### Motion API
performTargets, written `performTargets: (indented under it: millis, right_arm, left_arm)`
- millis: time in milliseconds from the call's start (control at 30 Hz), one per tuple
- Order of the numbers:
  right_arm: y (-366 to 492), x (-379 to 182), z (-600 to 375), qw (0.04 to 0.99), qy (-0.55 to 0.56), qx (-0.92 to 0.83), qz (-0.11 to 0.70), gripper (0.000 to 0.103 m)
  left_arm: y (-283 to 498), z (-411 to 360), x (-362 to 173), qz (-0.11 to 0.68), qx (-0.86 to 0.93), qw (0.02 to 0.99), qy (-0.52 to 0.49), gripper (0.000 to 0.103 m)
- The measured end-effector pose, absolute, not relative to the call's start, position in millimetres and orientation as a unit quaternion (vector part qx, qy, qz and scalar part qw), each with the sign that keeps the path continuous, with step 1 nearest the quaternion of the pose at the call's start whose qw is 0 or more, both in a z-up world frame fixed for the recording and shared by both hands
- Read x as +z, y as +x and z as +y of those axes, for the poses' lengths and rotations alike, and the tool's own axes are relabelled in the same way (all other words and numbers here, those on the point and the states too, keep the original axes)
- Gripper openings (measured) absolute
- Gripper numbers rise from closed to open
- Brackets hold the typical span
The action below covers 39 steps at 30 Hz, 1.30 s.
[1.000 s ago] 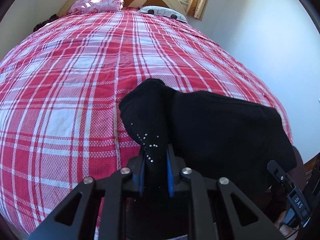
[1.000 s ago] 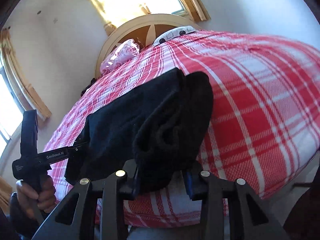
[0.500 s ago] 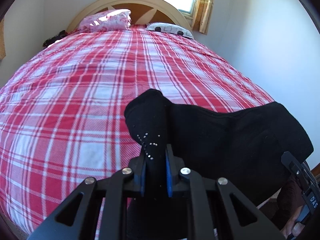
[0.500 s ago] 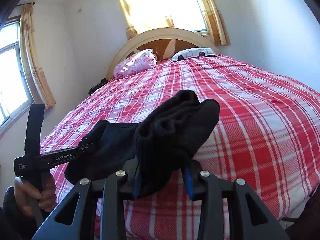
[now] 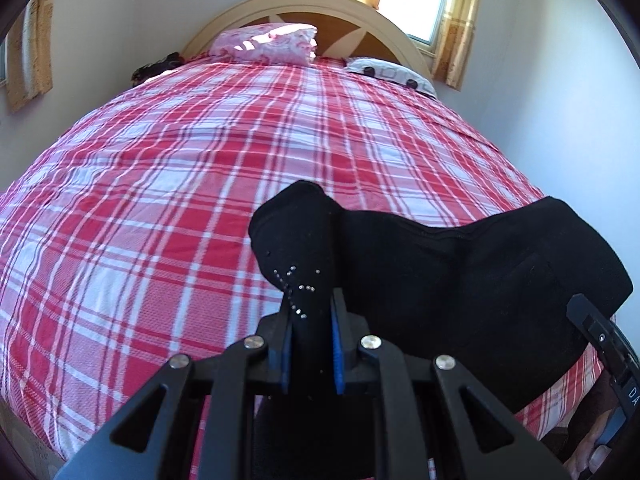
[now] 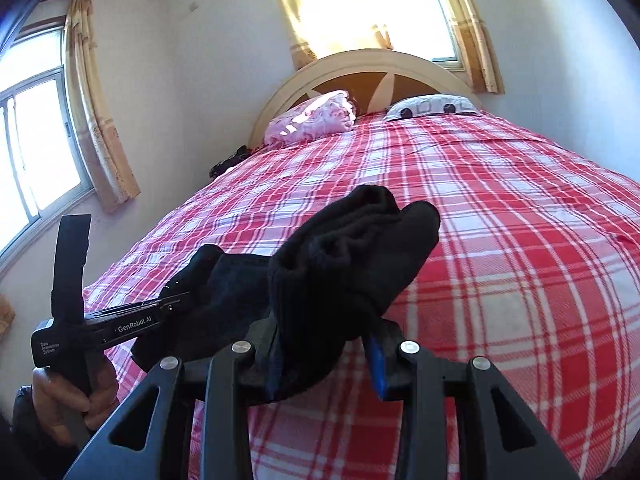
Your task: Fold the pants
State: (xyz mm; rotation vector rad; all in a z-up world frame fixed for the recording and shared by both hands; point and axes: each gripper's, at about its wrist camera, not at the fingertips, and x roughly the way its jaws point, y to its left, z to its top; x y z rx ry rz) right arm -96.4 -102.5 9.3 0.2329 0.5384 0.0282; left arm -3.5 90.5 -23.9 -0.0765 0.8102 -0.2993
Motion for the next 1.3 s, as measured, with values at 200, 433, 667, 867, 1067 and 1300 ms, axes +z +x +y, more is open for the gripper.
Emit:
performTargets:
  millis: [200, 433, 667, 867, 1067, 1300]
  right_arm:
    - [-58, 12, -69, 0.957, 0.092, 0.060, 0.267, 0.036]
    - [16, 11, -31, 0.955, 0.097, 0.114, 0.255, 0.036]
    - [76, -36, -1, 0.948, 0.108, 0.111, 0.279, 0.036]
    - [95, -63, 6, 0.948, 0.088, 0.092, 0.293, 0.036]
    - [116, -89, -8, 0.921, 0.115, 0.078, 0.364, 0.042]
    - [118, -98, -21, 0.908, 0.162, 0.092, 0.374, 0.052]
  left_arm:
    - [19, 129, -15, 0.375, -0.091, 0.921, -0.048, 0.016]
    - [52, 176, -5, 0.338, -0.006, 0.940, -0.051, 0.016]
    - [83, 198, -32, 0.338, 0.034, 0.940, -0.041, 0.016]
    - [90, 195, -63, 0.369, 0.055, 0.927, -0.030, 0.016]
    - [87, 190, -73, 0.378, 0.069, 0.923, 0.001, 0.020]
    - [91, 186, -80, 0.382, 0.095, 0.919, 0.028, 0.034]
